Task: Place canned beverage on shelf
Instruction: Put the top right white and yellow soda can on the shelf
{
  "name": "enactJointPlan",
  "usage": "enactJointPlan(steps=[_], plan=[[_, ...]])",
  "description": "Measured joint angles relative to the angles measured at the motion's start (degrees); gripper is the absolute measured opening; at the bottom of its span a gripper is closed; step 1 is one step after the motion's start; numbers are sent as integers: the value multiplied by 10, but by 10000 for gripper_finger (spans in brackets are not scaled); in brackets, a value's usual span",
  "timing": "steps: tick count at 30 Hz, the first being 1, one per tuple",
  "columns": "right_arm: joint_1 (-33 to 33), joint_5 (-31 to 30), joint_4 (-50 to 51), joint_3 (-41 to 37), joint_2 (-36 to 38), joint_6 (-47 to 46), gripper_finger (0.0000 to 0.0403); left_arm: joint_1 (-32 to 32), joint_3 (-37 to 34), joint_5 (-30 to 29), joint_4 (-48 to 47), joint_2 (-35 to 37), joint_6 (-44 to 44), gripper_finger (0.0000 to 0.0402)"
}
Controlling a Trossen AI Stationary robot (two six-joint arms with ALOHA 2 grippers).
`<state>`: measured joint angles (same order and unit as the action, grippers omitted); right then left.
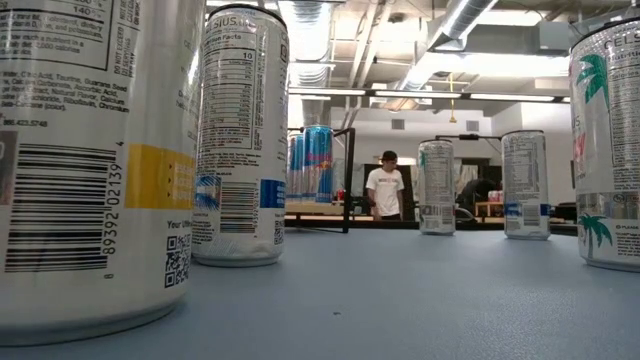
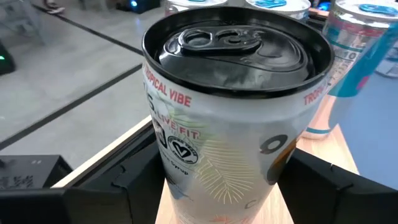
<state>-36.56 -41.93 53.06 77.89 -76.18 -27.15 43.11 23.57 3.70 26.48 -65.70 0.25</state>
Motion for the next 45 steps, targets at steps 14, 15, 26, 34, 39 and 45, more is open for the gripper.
enactJointPlan(steps=[14, 15, 26, 34, 39, 45], plan=[[0, 0, 0, 0, 0, 0, 295, -82, 0, -162, 35, -1, -13, 257], [0, 0, 0, 0, 0, 0, 295, -82, 0, -163, 41, -1, -18, 257], [0, -1, 0, 0, 0, 1, 295, -83, 0, -205, 54, -1, -59, 258], [0, -1, 0, 0, 0, 2, 295, -110, 41, -263, 1, -1, -54, 258], [0, -1, 0, 0, 0, 4, 295, -110, 62, -285, -37, -1, -57, 258], [4, -2, 0, 0, 0, 6, 295, -111, 65, -312, -34, -10, -102, 258]])
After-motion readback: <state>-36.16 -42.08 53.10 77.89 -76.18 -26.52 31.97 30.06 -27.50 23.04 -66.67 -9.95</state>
